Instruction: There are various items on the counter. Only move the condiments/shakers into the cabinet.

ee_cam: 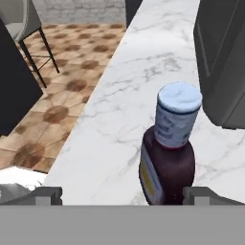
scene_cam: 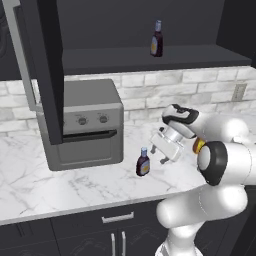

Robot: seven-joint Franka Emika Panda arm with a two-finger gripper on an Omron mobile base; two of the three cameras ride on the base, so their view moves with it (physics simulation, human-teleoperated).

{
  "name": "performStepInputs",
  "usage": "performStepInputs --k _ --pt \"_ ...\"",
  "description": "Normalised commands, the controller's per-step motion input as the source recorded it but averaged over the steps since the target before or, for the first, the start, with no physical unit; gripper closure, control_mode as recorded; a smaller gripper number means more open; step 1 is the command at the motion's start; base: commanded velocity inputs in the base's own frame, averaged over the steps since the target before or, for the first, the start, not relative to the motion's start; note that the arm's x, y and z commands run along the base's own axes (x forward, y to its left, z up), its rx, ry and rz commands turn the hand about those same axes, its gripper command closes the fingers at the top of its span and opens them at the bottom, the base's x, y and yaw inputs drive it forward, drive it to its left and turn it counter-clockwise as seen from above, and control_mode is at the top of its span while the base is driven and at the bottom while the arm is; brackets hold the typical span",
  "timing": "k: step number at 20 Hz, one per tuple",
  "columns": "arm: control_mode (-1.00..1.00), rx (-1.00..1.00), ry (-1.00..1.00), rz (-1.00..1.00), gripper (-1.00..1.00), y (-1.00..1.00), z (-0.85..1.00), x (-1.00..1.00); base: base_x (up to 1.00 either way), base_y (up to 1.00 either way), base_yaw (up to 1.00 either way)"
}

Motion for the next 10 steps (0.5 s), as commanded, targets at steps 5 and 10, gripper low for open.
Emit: performStepInputs --k 5,10 --pt "-1.0 0.0 0.0 0.14 -1.0 0.0 0.0 0.16 0.0 0.0 0.0" --pt "-1.0 0.0 0.0 0.11 -1.0 0.0 0.0 0.19 0.0 0.0 0.0"
